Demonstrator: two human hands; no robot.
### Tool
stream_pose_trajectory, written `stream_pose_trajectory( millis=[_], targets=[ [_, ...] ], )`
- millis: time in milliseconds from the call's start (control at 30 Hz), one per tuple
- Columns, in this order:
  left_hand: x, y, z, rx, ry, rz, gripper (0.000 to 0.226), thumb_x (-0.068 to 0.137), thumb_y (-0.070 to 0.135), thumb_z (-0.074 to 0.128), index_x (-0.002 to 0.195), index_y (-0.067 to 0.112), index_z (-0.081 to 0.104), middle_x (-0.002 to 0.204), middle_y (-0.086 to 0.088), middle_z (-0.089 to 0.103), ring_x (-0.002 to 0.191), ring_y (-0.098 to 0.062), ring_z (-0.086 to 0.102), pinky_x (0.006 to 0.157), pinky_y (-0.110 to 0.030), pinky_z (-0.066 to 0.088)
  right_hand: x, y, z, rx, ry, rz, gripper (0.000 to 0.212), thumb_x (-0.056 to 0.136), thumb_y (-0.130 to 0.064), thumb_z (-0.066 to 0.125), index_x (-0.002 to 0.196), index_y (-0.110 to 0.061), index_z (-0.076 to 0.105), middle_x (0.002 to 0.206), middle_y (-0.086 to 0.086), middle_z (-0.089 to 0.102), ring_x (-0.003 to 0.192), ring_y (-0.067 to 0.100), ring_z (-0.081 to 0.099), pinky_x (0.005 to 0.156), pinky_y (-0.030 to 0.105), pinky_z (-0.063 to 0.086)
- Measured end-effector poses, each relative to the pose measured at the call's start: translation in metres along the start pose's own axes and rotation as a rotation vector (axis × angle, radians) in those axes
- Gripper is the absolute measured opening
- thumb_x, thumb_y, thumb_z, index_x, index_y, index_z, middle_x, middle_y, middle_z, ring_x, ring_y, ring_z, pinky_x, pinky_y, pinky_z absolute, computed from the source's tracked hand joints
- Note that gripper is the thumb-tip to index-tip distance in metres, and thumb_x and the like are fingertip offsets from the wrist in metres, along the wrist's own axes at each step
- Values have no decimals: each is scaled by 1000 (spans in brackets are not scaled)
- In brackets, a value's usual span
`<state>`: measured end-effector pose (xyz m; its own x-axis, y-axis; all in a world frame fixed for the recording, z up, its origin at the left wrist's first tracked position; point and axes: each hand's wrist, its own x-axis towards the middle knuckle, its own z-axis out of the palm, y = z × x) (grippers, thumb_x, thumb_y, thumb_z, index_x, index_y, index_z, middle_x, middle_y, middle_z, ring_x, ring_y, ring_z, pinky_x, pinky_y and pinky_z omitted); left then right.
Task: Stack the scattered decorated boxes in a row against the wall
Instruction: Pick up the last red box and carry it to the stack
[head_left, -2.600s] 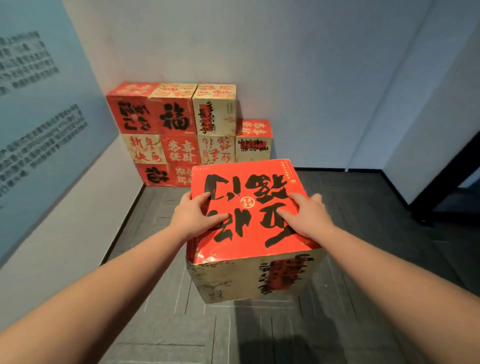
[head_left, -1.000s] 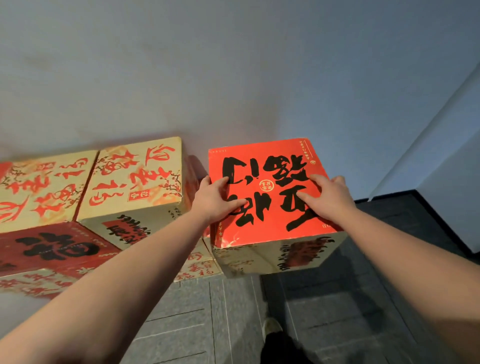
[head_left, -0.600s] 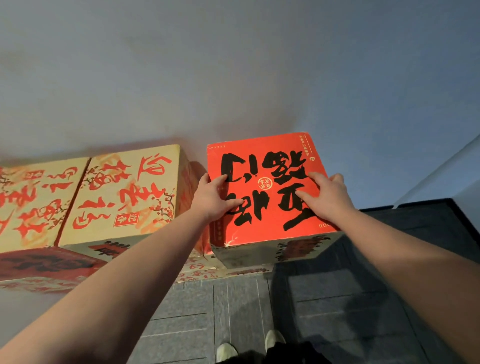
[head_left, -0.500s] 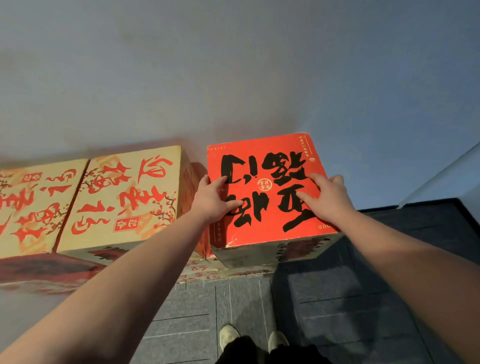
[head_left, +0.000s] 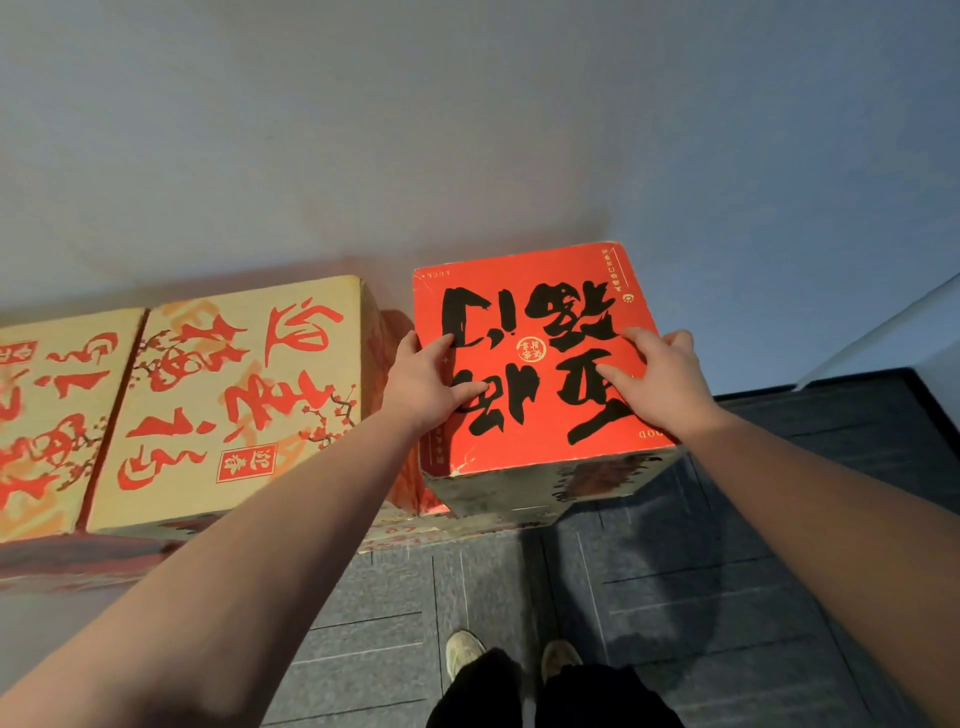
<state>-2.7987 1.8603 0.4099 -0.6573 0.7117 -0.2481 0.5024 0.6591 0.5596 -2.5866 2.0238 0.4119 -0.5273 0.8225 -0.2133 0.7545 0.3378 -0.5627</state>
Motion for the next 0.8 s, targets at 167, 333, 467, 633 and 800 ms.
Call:
stream_pose_trajectory(
  millis=[167, 333, 467, 633, 800],
  targets=[
    [1, -3, 1, 28, 0, 8, 84, 77, 53, 69, 146, 22, 34, 155, -13, 19, 141, -32, 24, 113, -43, 25, 1, -4, 0, 1, -6, 9, 63, 90, -46, 60, 144, -25, 38, 130, 13, 35, 121, 31, 47, 100, 42, 46],
    [4, -4, -2, 24, 39, 10, 83, 78, 53, 68, 146, 21, 35, 155, -13, 20, 141, -31, 24, 113, -42, 25, 6, -8, 0, 13, -1, 10, 67, 89, -48, 61, 146, -23, 37, 131, 13, 35, 121, 31, 47, 100, 41, 45],
    [3, -11, -3, 34, 22, -6, 85, 76, 54, 70, 146, 22, 34, 155, -11, 20, 141, -30, 26, 112, -42, 27, 6, -9, 7, 15, -25, 23, 69, 89, -48, 61, 147, -21, 35, 134, 12, 33, 125, 32, 44, 102, 41, 45],
    [5, -14, -4, 104, 22, -18, 85, 77, 58, 66, 147, 24, 32, 155, -10, 21, 139, -31, 29, 110, -42, 31, 9, -10, 11, 15, -28, 12, 69, 89, -48, 61, 147, -21, 35, 134, 12, 33, 126, 31, 44, 104, 42, 45],
    [5, -18, -9, 296, 110, 29, 86, 78, 65, 59, 147, 25, 29, 154, -10, 22, 138, -32, 27, 111, -44, 30, 10, -15, 18, 23, -20, -7, 69, 88, -49, 60, 147, -22, 35, 134, 11, 33, 124, 31, 46, 100, 41, 47]
  ],
)
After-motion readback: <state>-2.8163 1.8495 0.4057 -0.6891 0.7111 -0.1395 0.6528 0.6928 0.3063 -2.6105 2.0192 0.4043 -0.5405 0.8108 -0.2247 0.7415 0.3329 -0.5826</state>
